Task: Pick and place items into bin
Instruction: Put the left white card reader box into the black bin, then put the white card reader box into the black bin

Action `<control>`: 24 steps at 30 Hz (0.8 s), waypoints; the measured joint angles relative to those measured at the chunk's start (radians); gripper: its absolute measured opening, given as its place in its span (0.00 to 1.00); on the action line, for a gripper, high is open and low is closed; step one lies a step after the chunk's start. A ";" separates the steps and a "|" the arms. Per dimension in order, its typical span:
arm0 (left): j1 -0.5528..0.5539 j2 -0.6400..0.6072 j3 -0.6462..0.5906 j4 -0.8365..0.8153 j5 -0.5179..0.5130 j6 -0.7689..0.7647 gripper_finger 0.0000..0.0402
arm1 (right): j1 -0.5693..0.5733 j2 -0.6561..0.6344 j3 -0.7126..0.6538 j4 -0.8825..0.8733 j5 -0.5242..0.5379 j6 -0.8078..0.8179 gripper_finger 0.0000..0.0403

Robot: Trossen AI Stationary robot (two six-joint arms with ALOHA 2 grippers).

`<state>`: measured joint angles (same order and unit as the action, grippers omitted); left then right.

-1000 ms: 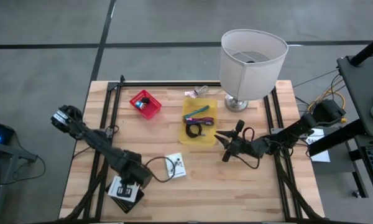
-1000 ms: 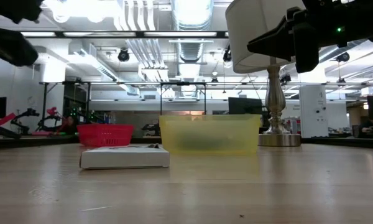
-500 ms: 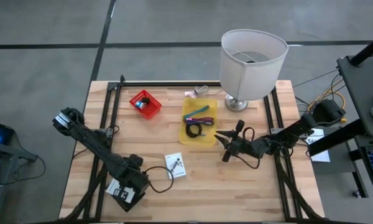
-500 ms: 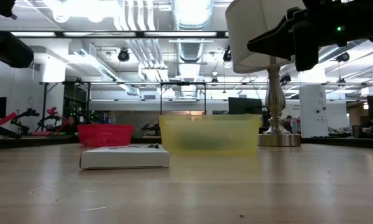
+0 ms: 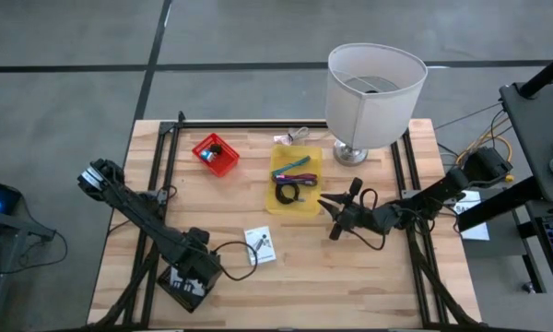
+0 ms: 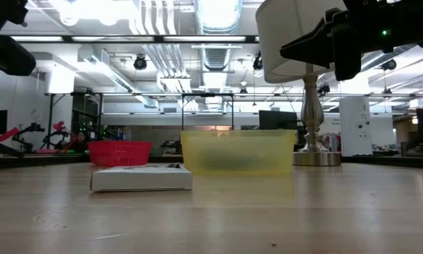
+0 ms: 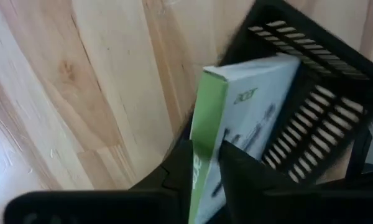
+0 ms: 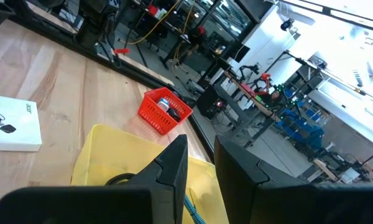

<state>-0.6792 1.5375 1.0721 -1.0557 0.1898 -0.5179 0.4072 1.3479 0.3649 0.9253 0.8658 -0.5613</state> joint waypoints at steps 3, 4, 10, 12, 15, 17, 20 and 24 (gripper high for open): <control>0.000 0.000 0.002 -0.001 -0.002 0.000 0.20 | 0.000 0.000 0.000 0.000 0.000 0.000 0.17; 0.000 0.000 0.003 0.000 -0.004 -0.001 0.22 | 0.000 0.000 0.000 0.000 0.000 0.000 0.17; 0.001 -0.001 0.014 -0.001 -0.013 -0.027 0.33 | 0.000 0.000 0.012 0.000 0.000 0.002 0.17; 0.005 -0.001 0.015 0.000 -0.018 -0.027 0.36 | 0.000 0.000 0.015 -0.001 0.000 0.009 0.17; 0.018 -0.001 0.015 0.000 -0.045 -0.027 0.38 | 0.000 0.000 0.017 -0.001 -0.001 0.009 0.17; 0.021 -0.001 0.015 0.000 -0.062 -0.027 0.39 | 0.000 0.000 0.016 -0.001 -0.001 0.010 0.17; 0.029 -0.001 0.015 0.000 -0.078 -0.026 0.39 | 0.000 0.000 0.016 -0.001 -0.001 0.011 0.17; 0.047 -0.003 0.015 0.000 -0.124 -0.026 0.39 | 0.000 0.000 0.016 -0.001 -0.001 0.011 0.17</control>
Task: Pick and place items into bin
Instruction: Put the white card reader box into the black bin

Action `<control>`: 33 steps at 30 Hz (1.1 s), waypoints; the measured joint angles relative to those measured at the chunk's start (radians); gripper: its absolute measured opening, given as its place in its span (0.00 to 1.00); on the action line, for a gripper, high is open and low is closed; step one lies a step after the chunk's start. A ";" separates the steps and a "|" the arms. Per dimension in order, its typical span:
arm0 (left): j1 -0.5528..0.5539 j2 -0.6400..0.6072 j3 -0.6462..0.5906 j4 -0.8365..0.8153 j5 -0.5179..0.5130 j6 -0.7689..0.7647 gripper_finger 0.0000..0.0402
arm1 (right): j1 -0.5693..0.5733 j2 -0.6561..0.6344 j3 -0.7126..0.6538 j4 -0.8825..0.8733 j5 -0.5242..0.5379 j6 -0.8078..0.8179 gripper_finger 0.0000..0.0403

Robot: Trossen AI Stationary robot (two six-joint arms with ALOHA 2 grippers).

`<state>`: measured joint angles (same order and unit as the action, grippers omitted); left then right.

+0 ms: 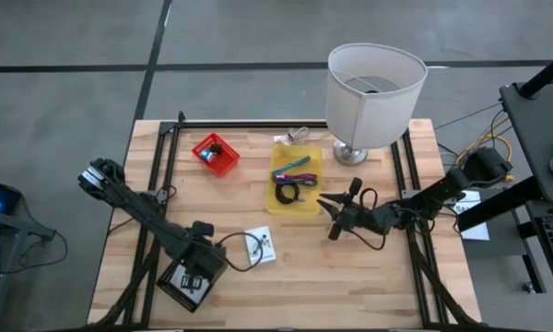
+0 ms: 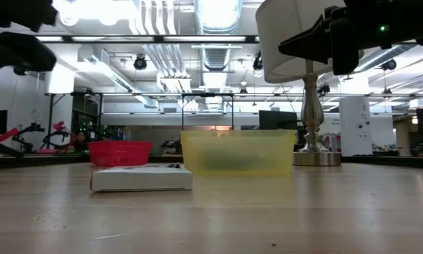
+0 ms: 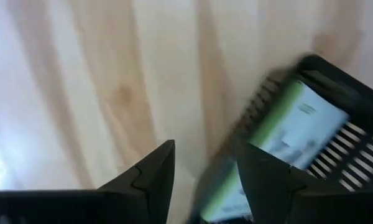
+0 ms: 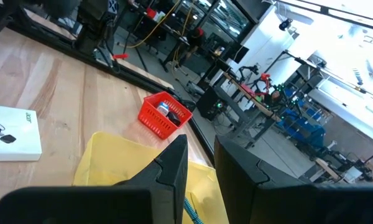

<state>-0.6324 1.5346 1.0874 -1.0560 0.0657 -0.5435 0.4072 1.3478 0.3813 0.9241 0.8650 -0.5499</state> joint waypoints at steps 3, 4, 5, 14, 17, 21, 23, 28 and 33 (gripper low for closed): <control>0.021 -0.005 0.000 0.000 -0.069 0.008 0.39 | 0.000 0.000 0.000 0.000 0.000 0.000 0.17; 0.029 -0.008 0.000 0.000 -0.096 0.008 0.39 | 0.000 0.000 0.000 0.000 0.000 0.000 0.17; 0.038 -0.012 0.000 0.000 -0.129 0.009 0.39 | 0.000 0.000 0.000 0.000 0.000 0.000 0.17; 0.128 -0.031 0.046 0.034 -0.436 0.263 0.39 | 0.000 0.000 0.000 0.000 0.000 0.000 0.17; 0.155 -0.031 0.053 0.110 -0.488 0.402 0.39 | 0.000 0.000 0.000 0.000 0.000 0.000 0.17; 0.196 -0.031 0.053 0.224 -0.502 0.525 0.39 | 0.000 0.000 0.000 0.000 0.000 0.004 0.17; 0.215 -0.031 0.046 0.288 -0.501 0.595 0.39 | 0.000 0.000 0.000 0.000 0.000 0.023 0.17; 0.257 -0.031 0.015 0.439 -0.456 0.801 0.39 | 0.000 0.000 0.000 0.000 0.000 0.024 0.17; 0.320 -0.001 -0.017 0.532 -0.290 0.840 0.39 | 0.000 0.000 0.000 0.000 0.000 0.024 0.17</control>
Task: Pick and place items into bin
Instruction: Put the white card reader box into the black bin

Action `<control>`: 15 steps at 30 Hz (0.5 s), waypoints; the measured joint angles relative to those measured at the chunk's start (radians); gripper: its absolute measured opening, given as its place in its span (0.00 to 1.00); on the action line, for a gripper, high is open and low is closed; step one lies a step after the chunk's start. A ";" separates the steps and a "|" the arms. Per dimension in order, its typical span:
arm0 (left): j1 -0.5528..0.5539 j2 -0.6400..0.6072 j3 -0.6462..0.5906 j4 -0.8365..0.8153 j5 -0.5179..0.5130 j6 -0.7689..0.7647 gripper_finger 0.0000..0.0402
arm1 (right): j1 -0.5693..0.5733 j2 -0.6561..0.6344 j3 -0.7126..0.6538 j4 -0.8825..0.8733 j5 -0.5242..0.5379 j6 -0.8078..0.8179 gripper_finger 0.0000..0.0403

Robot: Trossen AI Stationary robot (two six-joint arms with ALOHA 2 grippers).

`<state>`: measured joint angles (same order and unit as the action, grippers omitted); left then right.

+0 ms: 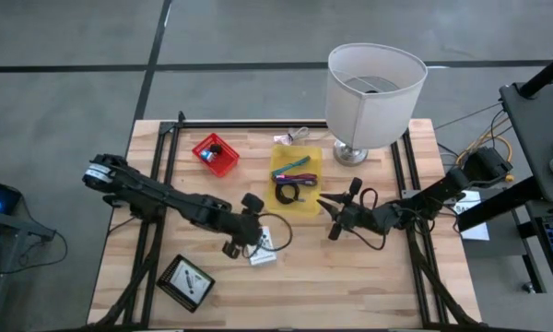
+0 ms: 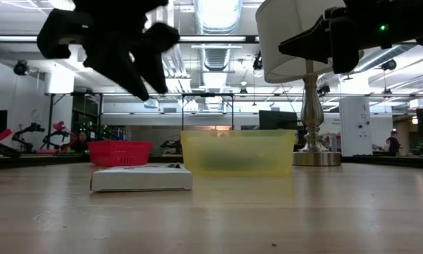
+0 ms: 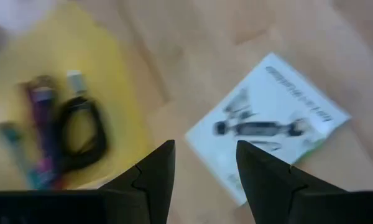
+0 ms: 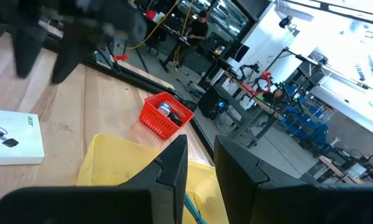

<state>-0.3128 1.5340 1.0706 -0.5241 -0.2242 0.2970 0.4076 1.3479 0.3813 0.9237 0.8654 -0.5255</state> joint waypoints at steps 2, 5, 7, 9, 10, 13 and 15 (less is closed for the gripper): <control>0.008 0.030 -0.010 0.040 0.082 0.027 0.39 | 0.000 0.000 0.000 -0.002 0.000 0.001 0.17; 0.003 0.086 -0.025 0.071 0.117 0.109 0.39 | 0.000 0.000 0.000 -0.004 0.000 0.001 0.17; -0.003 0.130 -0.027 0.072 0.120 0.139 0.39 | 0.000 0.000 0.000 -0.006 0.000 0.001 0.17; -0.009 0.170 -0.028 0.069 0.123 0.143 0.39 | 0.000 0.000 0.000 -0.006 0.000 0.001 0.17; -0.013 0.188 -0.028 0.068 0.130 0.143 0.39 | 0.000 0.000 0.000 -0.007 0.000 0.001 0.17; -0.030 0.220 -0.021 0.074 0.141 0.144 0.39 | 0.000 0.000 0.000 -0.007 0.000 0.001 0.17; -0.043 0.227 -0.020 0.077 0.140 0.145 0.39 | 0.000 0.000 0.000 -0.007 0.000 0.001 0.17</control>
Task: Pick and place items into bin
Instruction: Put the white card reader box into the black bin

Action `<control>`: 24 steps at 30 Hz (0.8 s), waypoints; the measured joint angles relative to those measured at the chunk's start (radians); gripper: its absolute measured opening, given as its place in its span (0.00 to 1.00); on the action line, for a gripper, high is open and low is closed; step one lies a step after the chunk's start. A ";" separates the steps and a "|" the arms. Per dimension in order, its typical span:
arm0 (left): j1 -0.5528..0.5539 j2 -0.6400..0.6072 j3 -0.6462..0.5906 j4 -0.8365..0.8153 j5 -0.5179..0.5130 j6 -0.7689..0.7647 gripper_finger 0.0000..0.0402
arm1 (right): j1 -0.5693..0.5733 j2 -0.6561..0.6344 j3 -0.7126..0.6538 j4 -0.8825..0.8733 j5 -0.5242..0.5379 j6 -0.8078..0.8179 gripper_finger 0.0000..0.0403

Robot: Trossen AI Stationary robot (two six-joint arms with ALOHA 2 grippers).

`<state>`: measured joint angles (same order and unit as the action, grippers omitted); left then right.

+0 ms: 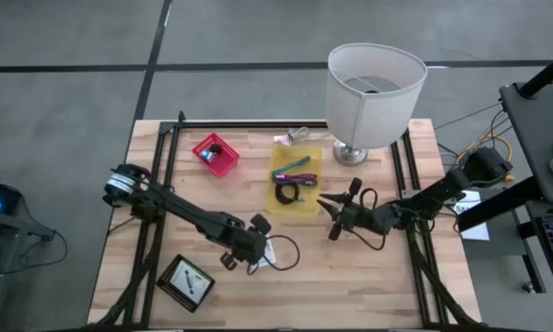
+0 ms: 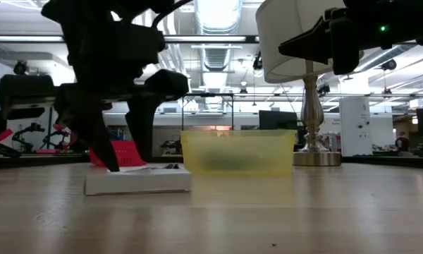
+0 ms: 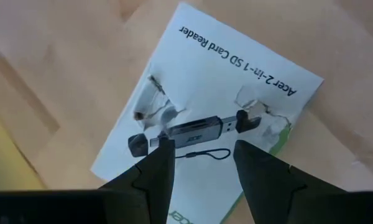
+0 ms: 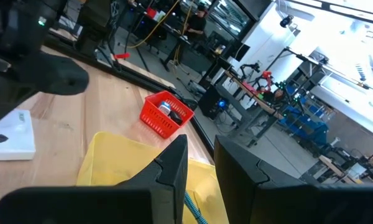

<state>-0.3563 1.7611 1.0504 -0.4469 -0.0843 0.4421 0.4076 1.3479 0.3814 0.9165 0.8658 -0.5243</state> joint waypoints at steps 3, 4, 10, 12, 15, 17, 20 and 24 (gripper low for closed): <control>-0.012 -0.010 -0.001 -0.001 -0.014 0.001 0.39 | 0.000 0.000 0.000 0.000 0.000 0.000 0.17; -0.013 -0.018 -0.002 -0.007 -0.022 0.001 0.39 | 0.000 0.000 0.000 0.000 0.000 0.000 0.17; -0.013 -0.077 -0.002 0.000 -0.049 0.046 0.39 | 0.000 0.000 0.000 0.000 0.000 0.000 0.17; -0.009 -0.084 -0.002 0.025 -0.063 0.095 0.39 | 0.000 0.000 0.000 0.000 0.000 0.000 0.17; 0.006 -0.087 -0.002 0.047 -0.067 0.155 0.39 | 0.000 0.000 0.000 0.000 0.000 0.000 0.17; 0.022 -0.088 -0.002 0.057 -0.063 0.192 0.39 | 0.000 0.000 0.000 0.000 0.000 0.000 0.17; 0.046 -0.084 -0.001 0.081 -0.061 0.246 0.39 | 0.000 0.000 0.000 -0.001 0.000 0.000 0.17; 0.073 -0.074 0.011 0.083 0.007 0.287 0.39 | 0.000 0.000 -0.002 -0.001 0.000 0.000 0.17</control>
<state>-0.2830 1.6867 1.0611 -0.3644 -0.0769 0.7289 0.4076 1.3479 0.3798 0.9157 0.8658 -0.5240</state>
